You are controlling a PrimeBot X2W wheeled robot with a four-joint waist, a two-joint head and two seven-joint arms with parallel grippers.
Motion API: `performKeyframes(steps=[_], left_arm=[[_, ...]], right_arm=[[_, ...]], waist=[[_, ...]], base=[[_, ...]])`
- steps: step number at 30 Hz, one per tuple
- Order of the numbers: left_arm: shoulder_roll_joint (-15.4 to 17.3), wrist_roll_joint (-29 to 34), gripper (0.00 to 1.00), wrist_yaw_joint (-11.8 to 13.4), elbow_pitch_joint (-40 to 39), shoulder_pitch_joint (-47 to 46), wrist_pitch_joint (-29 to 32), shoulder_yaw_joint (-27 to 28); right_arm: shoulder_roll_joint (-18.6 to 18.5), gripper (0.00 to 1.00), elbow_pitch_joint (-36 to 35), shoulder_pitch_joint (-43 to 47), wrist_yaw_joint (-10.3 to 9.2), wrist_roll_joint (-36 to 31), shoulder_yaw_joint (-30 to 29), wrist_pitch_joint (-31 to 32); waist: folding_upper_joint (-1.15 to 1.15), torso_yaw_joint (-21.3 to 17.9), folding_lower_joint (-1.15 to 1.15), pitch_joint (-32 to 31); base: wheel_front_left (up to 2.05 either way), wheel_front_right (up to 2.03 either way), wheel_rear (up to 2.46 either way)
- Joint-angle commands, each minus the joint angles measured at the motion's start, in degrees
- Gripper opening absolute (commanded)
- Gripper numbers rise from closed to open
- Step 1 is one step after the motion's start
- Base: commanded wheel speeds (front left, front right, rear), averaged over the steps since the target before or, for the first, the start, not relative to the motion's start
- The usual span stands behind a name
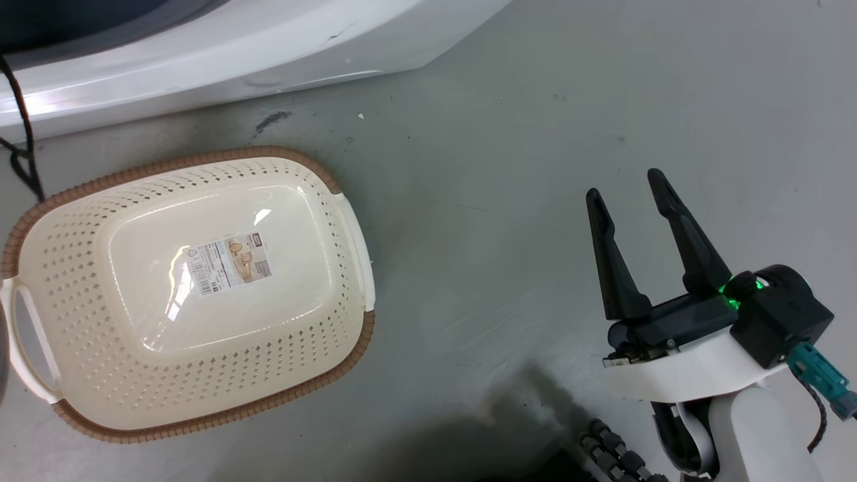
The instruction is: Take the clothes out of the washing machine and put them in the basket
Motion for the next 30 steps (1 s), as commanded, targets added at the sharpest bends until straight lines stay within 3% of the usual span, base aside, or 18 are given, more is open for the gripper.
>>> performKeyframes(steps=[1, 3, 5, 6, 10, 22, 30], left_arm=[[-0.1, -0.6, 1.00, 0.3, 0.5, -1.0, 2.1, 0.2], [0.1, -0.3, 1.00, 0.3, 0.9, -1.0, 4.9, -0.3], [0.2, -0.5, 0.43, 0.9, 1.1, -1.2, 6.3, -0.3], [0.3, -0.4, 0.00, 1.1, 1.0, -1.3, 6.3, -0.4], [0.6, -0.3, 0.00, 2.8, -1.0, -0.7, 2.8, -0.9], [-1.4, -1.1, 0.00, 6.7, -7.3, 6.7, -21.8, -0.8], [-2.5, -3.4, 0.00, 7.7, -10.0, 14.5, -28.8, 1.0]], right_arm=[[0.2, 1.00, 0.2, -1.3, -0.04, 0.4, 0.4, -0.5], [0.2, 1.00, 0.6, -1.2, -0.04, 0.9, 0.9, -0.5], [0.1, 1.00, 0.8, -1.3, -0.04, 1.1, 1.2, -0.7], [0.1, 1.00, 0.9, -1.5, -0.04, 1.3, 1.3, -0.8], [0.1, 1.00, 1.3, -2.2, -0.04, 1.4, 1.3, -1.0], [0.1, 1.00, 2.1, -2.4, -0.04, 1.2, -0.4, -0.7], [0.1, 1.00, 2.2, -0.8, -0.04, 0.9, -1.7, 0.1]], waist=[[0.00, -0.3, -0.01, 0.4], [0.00, -0.3, -0.01, 0.5], [0.00, -0.3, -0.01, 0.6], [0.00, -0.4, -0.01, 0.7], [0.00, -0.3, -0.01, 0.7], [0.00, 1.2, -0.01, -4.5], [0.00, 1.7, -0.01, -10.5]], base=[[0.00, 0.00, 0.00], [0.00, 0.00, 0.00], [0.00, 0.00, 0.00], [0.00, 0.00, 0.00], [0.00, 0.00, 0.00], [0.00, 0.00, 0.00], [0.00, 0.00, 0.00]])
